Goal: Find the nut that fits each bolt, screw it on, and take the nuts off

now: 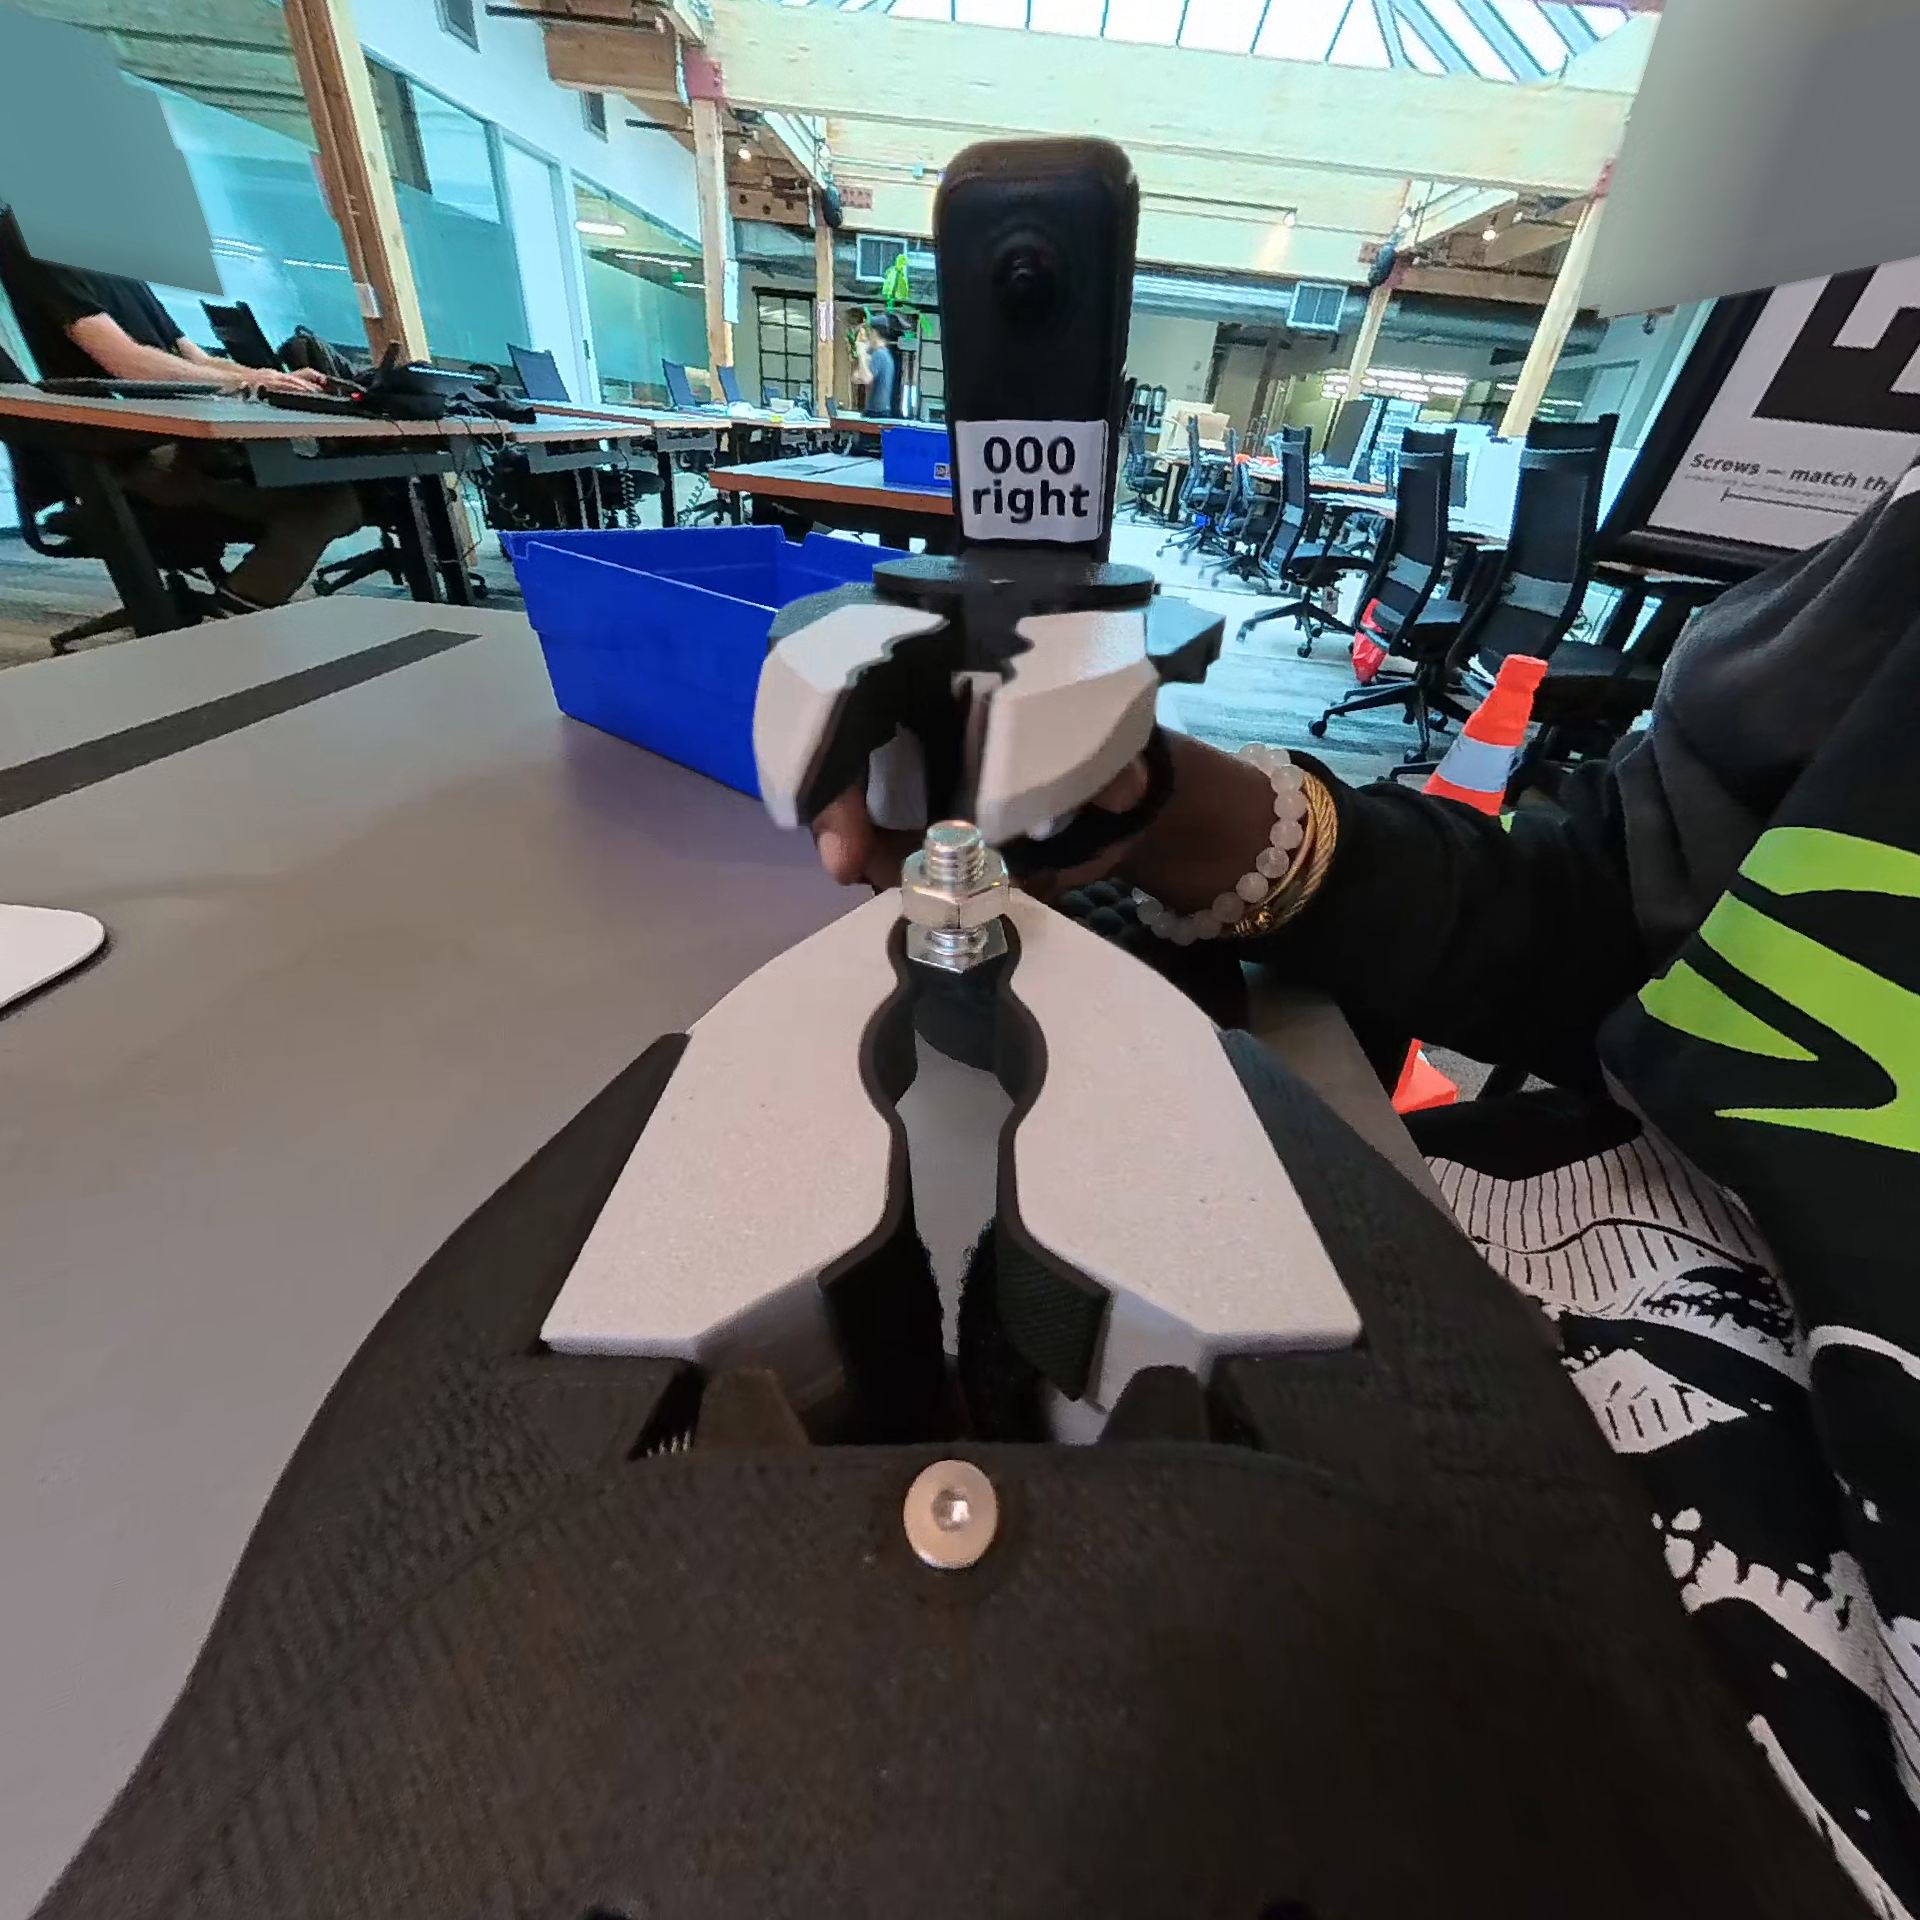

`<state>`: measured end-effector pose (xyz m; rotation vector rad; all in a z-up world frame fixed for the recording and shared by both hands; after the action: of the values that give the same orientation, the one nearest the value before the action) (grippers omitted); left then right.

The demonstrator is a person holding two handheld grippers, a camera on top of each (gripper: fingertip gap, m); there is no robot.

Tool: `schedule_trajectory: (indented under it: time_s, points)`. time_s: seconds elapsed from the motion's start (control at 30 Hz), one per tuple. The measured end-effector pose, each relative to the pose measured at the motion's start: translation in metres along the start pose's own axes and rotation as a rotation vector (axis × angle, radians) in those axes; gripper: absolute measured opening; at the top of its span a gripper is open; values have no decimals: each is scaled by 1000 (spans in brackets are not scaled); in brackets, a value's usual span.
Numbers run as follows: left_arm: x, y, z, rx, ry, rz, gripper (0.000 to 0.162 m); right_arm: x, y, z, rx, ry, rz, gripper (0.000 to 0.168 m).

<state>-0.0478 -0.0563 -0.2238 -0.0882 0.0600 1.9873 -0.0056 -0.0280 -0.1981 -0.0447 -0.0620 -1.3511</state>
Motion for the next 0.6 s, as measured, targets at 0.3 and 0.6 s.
schedule_trajectory:
  time_s: [0.3,0.6]
  points:
    - [-2,-3,-5,32,-8,-11,10,5,-14,-8,40,-5,15,42]
    - [-1,-1,-3,20,-3,-9,10,-6,12,0,18,6,-27,6]
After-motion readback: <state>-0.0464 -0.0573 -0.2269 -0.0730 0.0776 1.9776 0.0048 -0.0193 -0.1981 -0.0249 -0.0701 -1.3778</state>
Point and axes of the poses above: each gripper's, where its closed fingertips meet, y back along the fingers, z out of its top, x = y × z across the jaws, the point moved 4 cm from there along y, back along the fingers, and after that the axes turned 1 degree about -z, right-handed, at the moved point
